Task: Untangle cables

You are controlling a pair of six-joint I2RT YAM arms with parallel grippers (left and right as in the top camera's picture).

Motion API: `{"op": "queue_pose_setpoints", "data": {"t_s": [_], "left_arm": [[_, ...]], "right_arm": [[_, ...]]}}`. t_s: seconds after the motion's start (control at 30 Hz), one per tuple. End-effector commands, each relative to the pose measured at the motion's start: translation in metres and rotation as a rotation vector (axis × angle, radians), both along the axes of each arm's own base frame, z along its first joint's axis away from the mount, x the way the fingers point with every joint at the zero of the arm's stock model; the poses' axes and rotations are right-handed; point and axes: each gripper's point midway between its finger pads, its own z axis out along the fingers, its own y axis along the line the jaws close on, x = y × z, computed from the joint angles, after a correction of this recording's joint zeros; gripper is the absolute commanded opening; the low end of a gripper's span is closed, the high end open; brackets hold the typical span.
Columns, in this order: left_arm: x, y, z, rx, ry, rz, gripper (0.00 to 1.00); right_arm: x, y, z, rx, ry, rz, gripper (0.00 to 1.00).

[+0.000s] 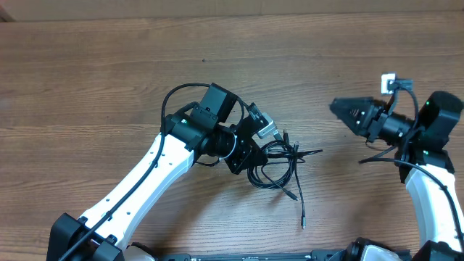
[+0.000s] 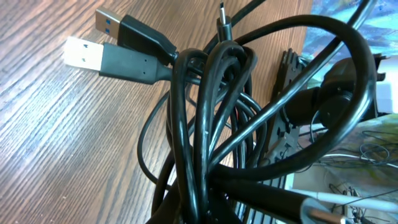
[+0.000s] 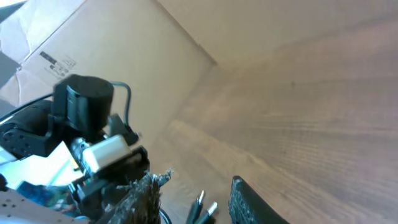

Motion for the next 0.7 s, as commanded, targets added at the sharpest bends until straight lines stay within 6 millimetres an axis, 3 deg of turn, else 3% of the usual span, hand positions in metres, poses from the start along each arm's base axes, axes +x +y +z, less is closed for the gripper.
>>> {"op": "queue_pose_setpoints", "data": {"t_s": [0.0, 0.4, 0.67], "left_arm": [[-0.004, -0.007, 0.012, -0.052, 0.006, -0.02, 0.04], [0.004, -0.012, 0.017, -0.075, 0.022, 0.033, 0.04], [0.006, -0.014, 0.018, -0.08, 0.027, 0.047, 0.04]], "right_arm": [[-0.003, 0.001, -0.01, -0.03, -0.026, 0.012, 0.35], [-0.032, 0.018, -0.05, -0.097, 0.065, 0.063, 0.29], [-0.048, 0.04, -0.057, -0.121, 0.059, 0.153, 0.25]]}}
